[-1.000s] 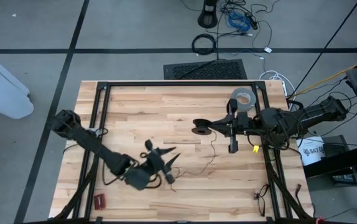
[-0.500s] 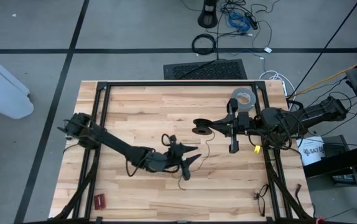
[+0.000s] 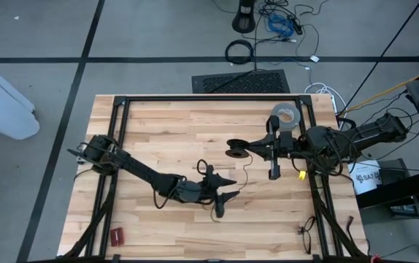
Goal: Coil cords
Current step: Coil the black wire onto the spool
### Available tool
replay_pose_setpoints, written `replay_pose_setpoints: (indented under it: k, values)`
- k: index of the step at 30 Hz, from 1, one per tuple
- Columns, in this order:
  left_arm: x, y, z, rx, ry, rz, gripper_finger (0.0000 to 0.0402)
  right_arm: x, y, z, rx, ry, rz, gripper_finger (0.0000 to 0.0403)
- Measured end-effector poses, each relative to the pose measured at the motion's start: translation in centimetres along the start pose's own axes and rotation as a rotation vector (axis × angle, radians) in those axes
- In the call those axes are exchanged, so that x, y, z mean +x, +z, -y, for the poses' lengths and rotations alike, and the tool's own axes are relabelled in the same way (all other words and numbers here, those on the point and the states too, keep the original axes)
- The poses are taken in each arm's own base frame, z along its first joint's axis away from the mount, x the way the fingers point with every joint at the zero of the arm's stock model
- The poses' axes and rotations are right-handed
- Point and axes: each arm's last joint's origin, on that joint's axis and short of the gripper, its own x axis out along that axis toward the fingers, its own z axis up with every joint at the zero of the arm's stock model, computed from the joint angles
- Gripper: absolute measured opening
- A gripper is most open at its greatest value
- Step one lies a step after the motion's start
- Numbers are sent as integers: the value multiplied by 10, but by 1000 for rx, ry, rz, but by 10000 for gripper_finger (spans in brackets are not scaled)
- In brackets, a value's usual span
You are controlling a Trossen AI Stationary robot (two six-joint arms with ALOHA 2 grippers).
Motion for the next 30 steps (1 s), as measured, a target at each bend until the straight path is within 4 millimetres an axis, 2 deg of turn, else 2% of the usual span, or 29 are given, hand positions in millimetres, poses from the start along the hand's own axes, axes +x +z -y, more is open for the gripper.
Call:
replay_pose_setpoints:
  k: [11,21,30]
  values:
    - [3,-2,-5,15,-17,-41,195,0,0,0,0,0,0,0]
    - [12,-26,-8,-12,-18,-77,195,0,0,0,0,0,0,0]
    - [14,-27,-8,59,-24,-56,191,0,0,0,0,0,0,0]
